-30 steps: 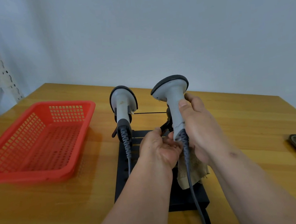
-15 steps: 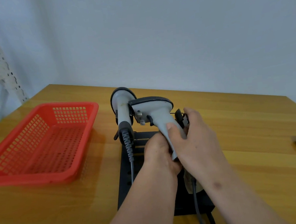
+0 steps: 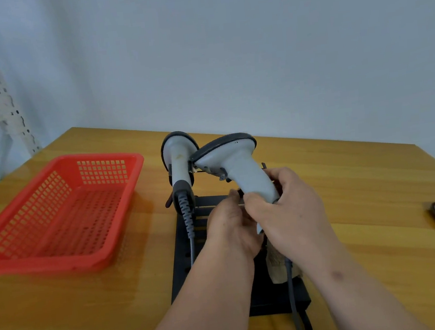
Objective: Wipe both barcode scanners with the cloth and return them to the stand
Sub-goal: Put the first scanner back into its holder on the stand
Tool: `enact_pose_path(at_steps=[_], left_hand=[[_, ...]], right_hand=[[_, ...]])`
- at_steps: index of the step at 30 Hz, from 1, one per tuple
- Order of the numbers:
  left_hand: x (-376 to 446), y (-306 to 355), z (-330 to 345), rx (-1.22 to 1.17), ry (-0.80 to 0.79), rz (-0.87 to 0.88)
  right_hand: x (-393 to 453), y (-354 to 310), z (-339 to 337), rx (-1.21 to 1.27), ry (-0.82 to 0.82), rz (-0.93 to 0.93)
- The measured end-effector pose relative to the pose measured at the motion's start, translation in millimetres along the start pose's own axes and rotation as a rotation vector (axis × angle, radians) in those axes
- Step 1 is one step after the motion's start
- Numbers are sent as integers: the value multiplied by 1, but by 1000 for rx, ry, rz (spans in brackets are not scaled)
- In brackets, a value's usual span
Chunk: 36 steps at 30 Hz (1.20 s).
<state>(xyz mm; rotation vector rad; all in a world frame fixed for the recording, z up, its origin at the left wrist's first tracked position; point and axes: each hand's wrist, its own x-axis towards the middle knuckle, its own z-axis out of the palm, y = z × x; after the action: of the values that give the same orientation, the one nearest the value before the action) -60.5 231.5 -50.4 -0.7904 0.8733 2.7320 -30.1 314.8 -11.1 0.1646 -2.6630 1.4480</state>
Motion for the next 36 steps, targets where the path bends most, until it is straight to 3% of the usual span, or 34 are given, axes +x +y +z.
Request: enact_pose_path(at_steps=[3,7,18,24,31,36], left_hand=[[5,-1,4,-33,83,-24],[6,-1,6,-115,55,-40],[20,-1,0,-82,76,-83],[5,5,0,-136,-15,-203],[-5,8,4,-261,-127,-254],[1,4,2,-317,-58,-248]], right_hand=[[0,1,-3,54,99,-50],[8,3,-7,124,211,-80],[4,9,5,-44,131,-172],[9,9,8,-131,86,-201],[9,8,10,-77,98,-210],[9,8,7,38,105,-145]])
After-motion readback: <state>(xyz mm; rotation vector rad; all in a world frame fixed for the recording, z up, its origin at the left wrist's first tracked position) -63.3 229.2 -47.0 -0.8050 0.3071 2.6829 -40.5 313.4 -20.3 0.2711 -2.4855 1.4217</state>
